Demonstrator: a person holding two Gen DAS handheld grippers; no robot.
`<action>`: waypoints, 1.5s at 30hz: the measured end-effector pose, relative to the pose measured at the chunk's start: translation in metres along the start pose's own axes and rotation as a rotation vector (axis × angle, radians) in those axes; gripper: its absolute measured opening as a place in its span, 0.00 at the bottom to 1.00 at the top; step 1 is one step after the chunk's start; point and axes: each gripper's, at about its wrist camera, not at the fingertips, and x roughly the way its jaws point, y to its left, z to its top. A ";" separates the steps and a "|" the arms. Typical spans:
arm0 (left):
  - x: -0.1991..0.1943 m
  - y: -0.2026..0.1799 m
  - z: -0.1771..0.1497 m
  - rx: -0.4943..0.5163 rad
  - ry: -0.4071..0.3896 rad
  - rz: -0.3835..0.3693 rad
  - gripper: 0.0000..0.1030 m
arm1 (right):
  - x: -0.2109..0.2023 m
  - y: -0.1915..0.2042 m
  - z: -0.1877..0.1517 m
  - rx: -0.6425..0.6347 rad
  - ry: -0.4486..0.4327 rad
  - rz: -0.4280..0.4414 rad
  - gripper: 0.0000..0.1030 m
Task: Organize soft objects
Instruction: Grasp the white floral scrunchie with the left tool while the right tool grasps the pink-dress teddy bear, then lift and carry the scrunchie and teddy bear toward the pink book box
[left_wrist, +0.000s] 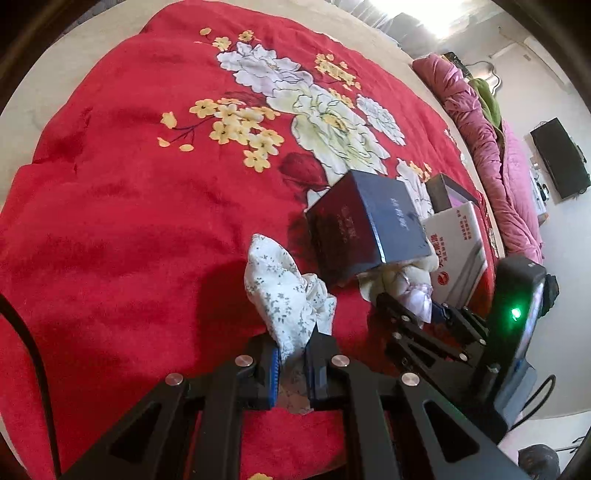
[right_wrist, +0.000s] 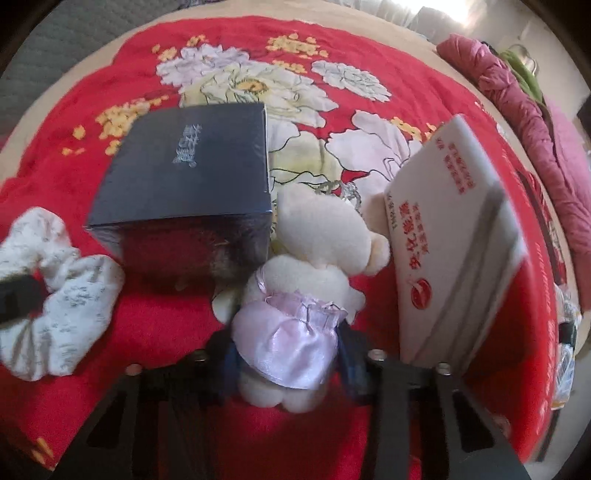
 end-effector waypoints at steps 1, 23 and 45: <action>-0.001 -0.003 -0.001 0.004 -0.003 0.003 0.11 | -0.006 0.000 -0.003 -0.004 -0.007 0.012 0.38; -0.077 -0.135 -0.014 0.240 -0.158 -0.012 0.11 | -0.191 -0.082 -0.033 0.096 -0.328 0.134 0.38; -0.057 -0.305 -0.017 0.521 -0.154 -0.042 0.11 | -0.248 -0.270 -0.095 0.440 -0.462 0.008 0.38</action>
